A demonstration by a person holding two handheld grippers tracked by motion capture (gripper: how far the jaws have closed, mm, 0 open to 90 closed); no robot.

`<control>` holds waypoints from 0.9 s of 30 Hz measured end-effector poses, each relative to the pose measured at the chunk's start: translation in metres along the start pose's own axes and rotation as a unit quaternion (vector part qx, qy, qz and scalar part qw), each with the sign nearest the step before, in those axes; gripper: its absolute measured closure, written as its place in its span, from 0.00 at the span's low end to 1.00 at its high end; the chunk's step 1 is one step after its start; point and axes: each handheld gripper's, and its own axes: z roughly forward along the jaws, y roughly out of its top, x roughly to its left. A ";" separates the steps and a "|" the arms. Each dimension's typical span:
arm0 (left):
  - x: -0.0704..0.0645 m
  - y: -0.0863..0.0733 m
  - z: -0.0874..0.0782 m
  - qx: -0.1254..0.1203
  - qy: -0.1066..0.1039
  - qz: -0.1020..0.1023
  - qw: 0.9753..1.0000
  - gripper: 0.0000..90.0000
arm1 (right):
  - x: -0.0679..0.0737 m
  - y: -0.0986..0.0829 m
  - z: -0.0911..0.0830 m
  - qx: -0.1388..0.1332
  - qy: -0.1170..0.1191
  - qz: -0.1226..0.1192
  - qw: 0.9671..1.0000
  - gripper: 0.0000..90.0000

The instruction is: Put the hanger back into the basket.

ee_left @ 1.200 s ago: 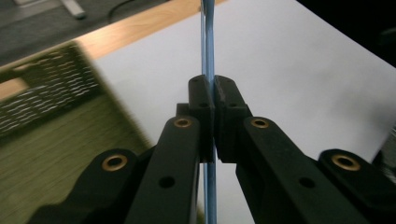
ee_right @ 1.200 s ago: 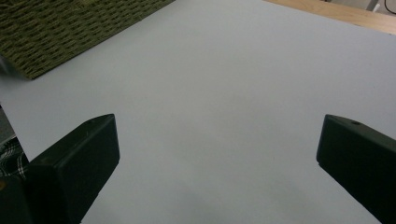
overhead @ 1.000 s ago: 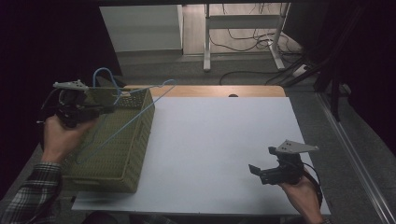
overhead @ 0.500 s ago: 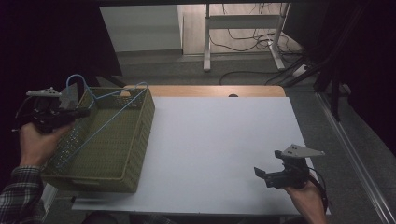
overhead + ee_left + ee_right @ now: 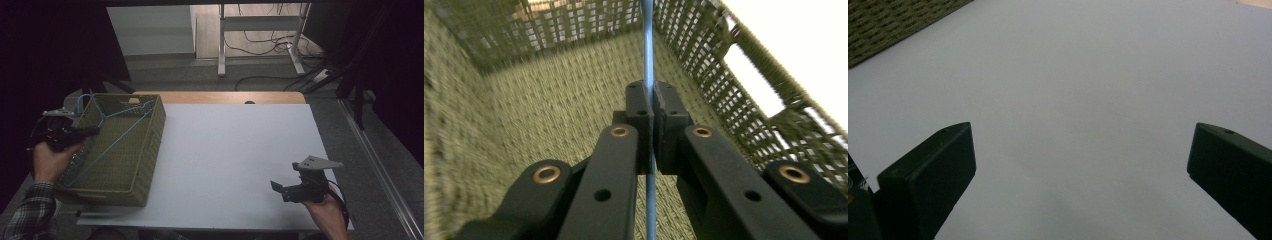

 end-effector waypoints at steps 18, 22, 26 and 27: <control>0.001 -0.012 0.021 0.049 0.096 -0.010 0.994 0.76 | 0.002 -0.004 0.005 0.015 -0.001 -0.006 1.000 0.00; -0.016 -0.007 0.009 0.012 0.075 0.004 0.997 0.49 | 0.003 -0.003 0.002 0.013 -0.001 -0.005 1.000 0.00; -0.050 -0.008 -0.002 -0.031 0.018 0.023 0.999 0.34 | 0.003 -0.004 -0.003 0.005 -0.001 -0.003 1.000 0.00; -0.061 -0.010 -0.004 -0.043 -0.003 0.027 0.999 0.30 | 0.003 -0.005 -0.004 0.005 -0.001 -0.001 1.000 0.00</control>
